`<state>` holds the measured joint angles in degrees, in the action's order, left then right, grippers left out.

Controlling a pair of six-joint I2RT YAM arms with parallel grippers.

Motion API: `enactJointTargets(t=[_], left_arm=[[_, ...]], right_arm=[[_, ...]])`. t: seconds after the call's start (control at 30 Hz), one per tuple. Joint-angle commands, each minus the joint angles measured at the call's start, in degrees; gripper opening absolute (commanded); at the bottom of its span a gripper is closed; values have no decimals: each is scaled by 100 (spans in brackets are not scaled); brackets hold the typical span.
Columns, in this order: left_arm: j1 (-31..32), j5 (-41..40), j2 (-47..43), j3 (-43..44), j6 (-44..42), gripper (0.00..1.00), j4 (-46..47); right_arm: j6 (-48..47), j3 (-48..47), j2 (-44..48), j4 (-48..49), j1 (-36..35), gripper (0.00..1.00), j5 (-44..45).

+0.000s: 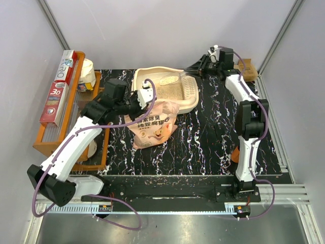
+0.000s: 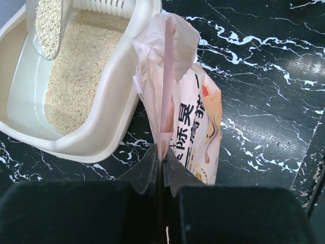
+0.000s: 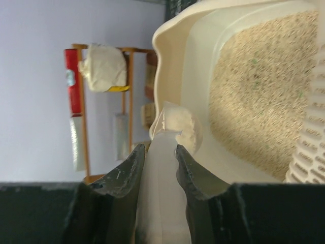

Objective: Fill the litter box with clean litter

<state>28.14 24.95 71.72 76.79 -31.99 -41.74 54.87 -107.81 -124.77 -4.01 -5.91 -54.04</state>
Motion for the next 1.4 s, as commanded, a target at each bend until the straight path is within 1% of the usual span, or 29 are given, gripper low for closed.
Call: enactJointTargets(t=[0.0,0.03,0.07,0.1,0.2,0.23,0.33,0.5,0.7,0.8,0.9,0.93,1.0,1.03,1.13,1.3,1.37], left_arm=[[-37,247,-396,-103,122,0,271],[-28,273,-466,-147,123,0,280],[-28,282,-501,-165,114,0,271],[-28,291,-536,-191,123,0,297],[-28,379,-694,-314,184,0,350],[-28,405,-773,-393,236,0,359],[-28,432,-896,-507,272,0,394],[-28,432,-1029,-630,254,0,421],[-37,414,-1143,-762,281,0,465],[-28,423,-1152,-780,272,0,473],[-37,432,-1161,-789,246,0,465],[-28,440,-1161,-789,246,0,465],[-28,458,-1161,-798,254,0,465],[-37,484,-1161,-806,254,0,465],[-28,555,-1143,-833,298,0,500],[-28,651,-1073,-798,465,0,649],[-28,686,-1047,-815,535,0,789]], right_arm=[[-1232,-837,-65,-1354,-393,0,1630],[-1512,-1125,-126,-1496,-454,0,1834],[-1610,-1233,-144,-1602,-603,0,2036],[-1716,-1338,-170,-1777,-656,0,2447],[-2059,-1804,-319,-2024,-946,0,3073],[-2242,-2083,-468,-2060,-1025,0,3127],[-2559,-2541,-697,-2191,-1280,0,3268],[-2894,-2807,-812,-2350,-1632,0,3383],[-3315,-2667,-628,-2508,-1694,0,3558],[-3763,-2570,-347,-2543,-1685,0,3655],[-4562,-2473,-58,-2517,-1703,0,3506],[-4982,-2360,31,-2508,-1703,0,3532],[-5388,-2193,337,-2386,-1712,0,3567],[-5834,-2000,435,-2359,-1712,0,3532],[-6523,-1551,883,-2359,-1712,0,3260],[-6840,-980,1647,-2376,-1703,0,3549],[-6902,-926,1824,-2612,-1711,0,3567]])
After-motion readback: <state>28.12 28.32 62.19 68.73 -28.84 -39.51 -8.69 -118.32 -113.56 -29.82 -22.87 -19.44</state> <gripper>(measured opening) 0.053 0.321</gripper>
